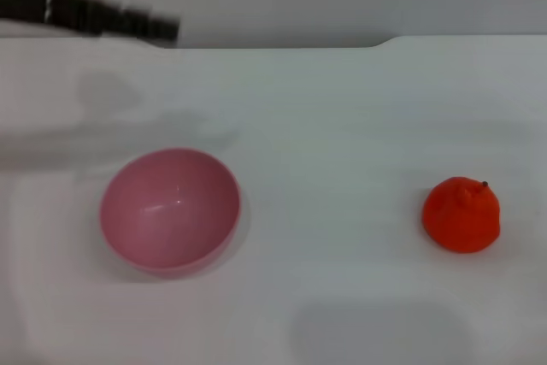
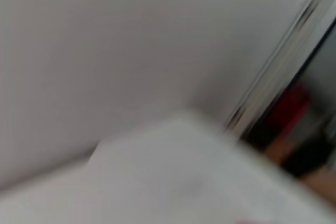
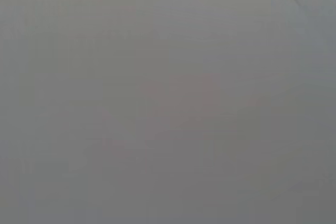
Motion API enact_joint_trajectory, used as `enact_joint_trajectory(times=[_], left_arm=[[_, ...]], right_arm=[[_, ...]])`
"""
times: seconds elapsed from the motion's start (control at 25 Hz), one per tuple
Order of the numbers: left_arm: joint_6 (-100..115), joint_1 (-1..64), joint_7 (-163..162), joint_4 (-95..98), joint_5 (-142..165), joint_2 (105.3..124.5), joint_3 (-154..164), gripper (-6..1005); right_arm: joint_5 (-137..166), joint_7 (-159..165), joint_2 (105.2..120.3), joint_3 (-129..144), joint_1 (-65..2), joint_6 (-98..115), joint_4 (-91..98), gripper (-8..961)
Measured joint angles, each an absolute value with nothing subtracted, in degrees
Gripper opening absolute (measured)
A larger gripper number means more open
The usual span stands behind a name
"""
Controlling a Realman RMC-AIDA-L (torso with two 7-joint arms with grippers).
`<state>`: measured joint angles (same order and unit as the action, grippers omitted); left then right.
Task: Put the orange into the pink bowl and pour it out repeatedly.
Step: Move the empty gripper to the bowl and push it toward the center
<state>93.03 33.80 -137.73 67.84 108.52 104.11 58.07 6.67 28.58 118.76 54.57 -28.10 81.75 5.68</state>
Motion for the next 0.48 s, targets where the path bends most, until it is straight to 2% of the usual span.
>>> enact_joint_trajectory(times=[0.12, 0.32, 0.36, 0.4, 0.48], left_arm=[[96.0, 34.7, -144.4, 75.5, 122.0, 106.24, 58.5, 754], [101.5, 36.9, -146.9, 82.5, 139.4, 112.02, 58.5, 754], [101.5, 36.9, -146.9, 82.5, 139.4, 112.02, 58.5, 754], [102.0, 37.7, -147.0, 84.1, 145.8, 114.19, 58.5, 754], [102.0, 38.5, -146.6, 85.0, 151.3, 116.49, 58.6, 755]], right_arm=[[6.7, 28.4, 118.64, 54.6, -28.5, 80.9, 5.8, 566], [7.1, 28.4, 118.57, 54.6, -28.6, 80.4, 6.2, 566], [7.3, 28.4, 118.57, 54.6, -28.6, 80.4, 6.3, 566], [7.5, 28.4, 118.56, 54.7, -28.6, 80.4, 6.3, 566], [7.6, 28.4, 118.56, 54.7, -28.6, 80.4, 6.3, 566]])
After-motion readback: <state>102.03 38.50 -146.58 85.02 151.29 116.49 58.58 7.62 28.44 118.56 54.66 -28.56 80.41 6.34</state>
